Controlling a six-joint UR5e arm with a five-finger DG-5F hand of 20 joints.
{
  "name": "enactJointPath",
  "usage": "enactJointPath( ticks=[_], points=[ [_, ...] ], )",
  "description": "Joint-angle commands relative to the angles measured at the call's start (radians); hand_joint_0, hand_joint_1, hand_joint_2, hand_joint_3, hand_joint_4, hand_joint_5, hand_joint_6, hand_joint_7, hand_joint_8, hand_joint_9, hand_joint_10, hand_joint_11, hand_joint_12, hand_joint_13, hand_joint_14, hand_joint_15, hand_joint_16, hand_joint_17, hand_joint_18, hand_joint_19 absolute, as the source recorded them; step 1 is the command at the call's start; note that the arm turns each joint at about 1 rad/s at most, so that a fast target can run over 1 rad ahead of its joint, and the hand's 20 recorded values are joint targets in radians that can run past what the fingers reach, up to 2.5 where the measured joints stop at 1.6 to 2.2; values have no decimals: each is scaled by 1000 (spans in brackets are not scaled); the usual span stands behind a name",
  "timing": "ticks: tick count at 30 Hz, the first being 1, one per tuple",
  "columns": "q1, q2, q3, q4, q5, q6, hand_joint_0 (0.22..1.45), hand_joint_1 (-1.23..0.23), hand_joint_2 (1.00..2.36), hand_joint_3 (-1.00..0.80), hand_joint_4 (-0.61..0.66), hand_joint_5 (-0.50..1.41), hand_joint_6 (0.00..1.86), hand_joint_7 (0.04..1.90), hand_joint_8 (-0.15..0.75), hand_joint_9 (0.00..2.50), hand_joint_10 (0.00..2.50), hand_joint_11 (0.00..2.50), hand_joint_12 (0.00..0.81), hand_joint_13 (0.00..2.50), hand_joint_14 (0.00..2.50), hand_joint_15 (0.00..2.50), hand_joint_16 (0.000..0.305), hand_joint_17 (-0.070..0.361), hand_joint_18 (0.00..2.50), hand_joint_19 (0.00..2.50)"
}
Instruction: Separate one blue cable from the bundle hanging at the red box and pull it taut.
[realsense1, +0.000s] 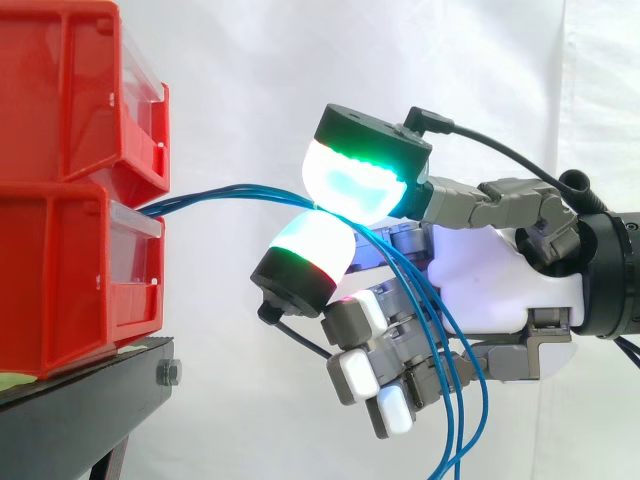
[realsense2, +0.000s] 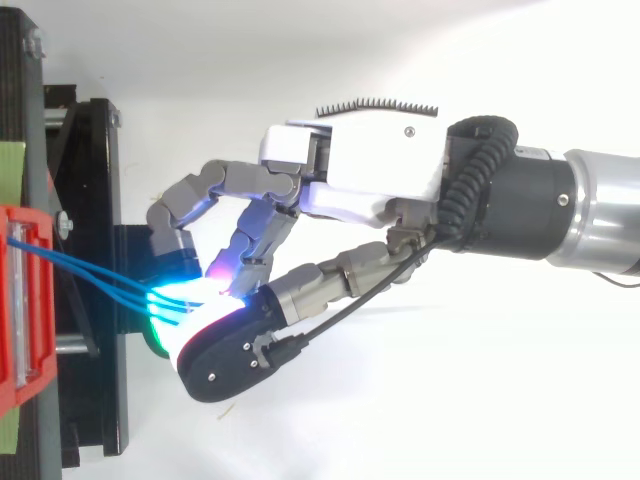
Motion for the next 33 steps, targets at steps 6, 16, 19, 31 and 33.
enactJointPath(
  ticks=[6,16,19,31,33],
  points=[
    [2,0,0,1,3,-1,728,-908,1000,-500,37,-170,909,1324,337,995,25,915,372,1019,22,548,45,102,977,486],
    [3,0,0,1,4,-1,515,-759,1000,-500,103,-144,887,1298,368,1096,26,918,399,1077,21,564,49,110,1039,535],
    [3,0,-2,-2,4,-1,562,-650,1000,-500,102,-141,881,1304,359,1110,25,922,393,1094,20,567,46,103,1032,567],
    [5,0,-2,-2,4,-1,719,-919,1013,-323,-42,-163,895,1379,344,1014,26,913,381,1037,22,562,47,105,1004,516],
    [5,0,-2,-2,4,-1,783,-957,1004,-447,-63,-168,903,1396,341,1015,25,914,372,1022,20,549,46,104,987,479]
  ],
)
